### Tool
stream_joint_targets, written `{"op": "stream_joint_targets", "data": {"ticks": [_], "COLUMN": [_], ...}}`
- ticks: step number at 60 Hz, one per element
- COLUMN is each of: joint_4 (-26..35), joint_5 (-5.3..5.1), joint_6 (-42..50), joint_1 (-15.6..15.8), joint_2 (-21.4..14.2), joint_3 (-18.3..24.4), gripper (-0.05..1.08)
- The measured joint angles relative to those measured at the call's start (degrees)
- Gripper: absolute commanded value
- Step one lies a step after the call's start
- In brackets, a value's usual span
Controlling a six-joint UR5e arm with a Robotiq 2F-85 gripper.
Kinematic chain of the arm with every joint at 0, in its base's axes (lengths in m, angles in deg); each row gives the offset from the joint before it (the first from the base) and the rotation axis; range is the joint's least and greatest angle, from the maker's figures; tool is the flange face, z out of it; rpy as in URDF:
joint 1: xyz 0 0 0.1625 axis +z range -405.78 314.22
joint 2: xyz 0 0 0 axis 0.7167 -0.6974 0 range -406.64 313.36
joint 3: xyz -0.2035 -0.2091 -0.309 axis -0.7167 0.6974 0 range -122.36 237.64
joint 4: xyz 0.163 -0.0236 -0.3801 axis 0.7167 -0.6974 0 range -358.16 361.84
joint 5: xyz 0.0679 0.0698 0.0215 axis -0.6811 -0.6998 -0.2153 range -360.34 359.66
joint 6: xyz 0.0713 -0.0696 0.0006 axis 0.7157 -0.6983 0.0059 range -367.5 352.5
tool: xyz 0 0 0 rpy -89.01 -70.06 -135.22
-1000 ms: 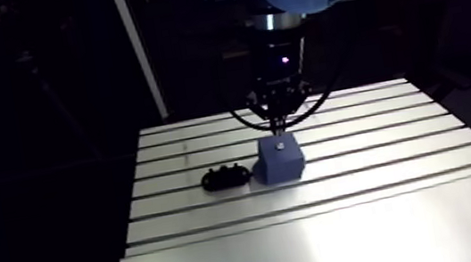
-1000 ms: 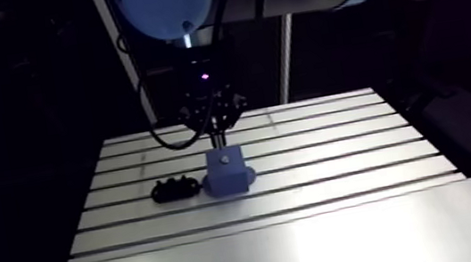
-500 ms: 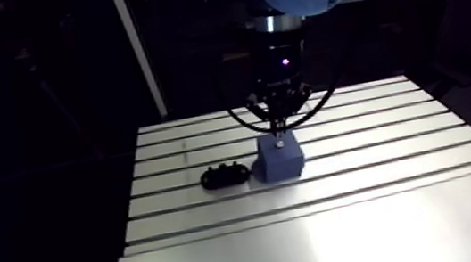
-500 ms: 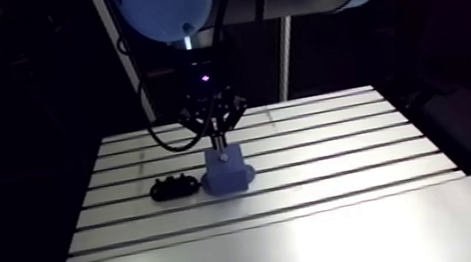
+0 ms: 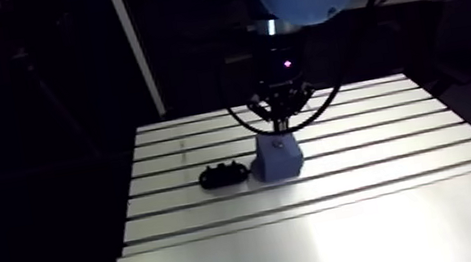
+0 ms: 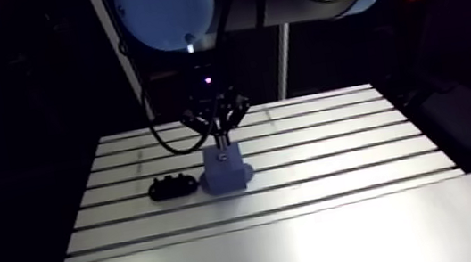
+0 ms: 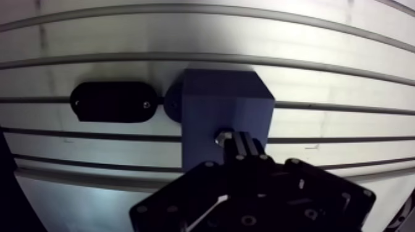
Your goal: Pick up the M10 bolt and insert it into the hex recess until seated.
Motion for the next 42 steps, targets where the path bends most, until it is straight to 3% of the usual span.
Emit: {"op": "stream_joint_targets", "data": {"ticks": [42], "joint_4": [0.2], "joint_5": [-0.64], "joint_6": [-0.1], "joint_1": [0.2], "joint_2": [0.1], "joint_3": [0.0], "gripper": [1.07]}}
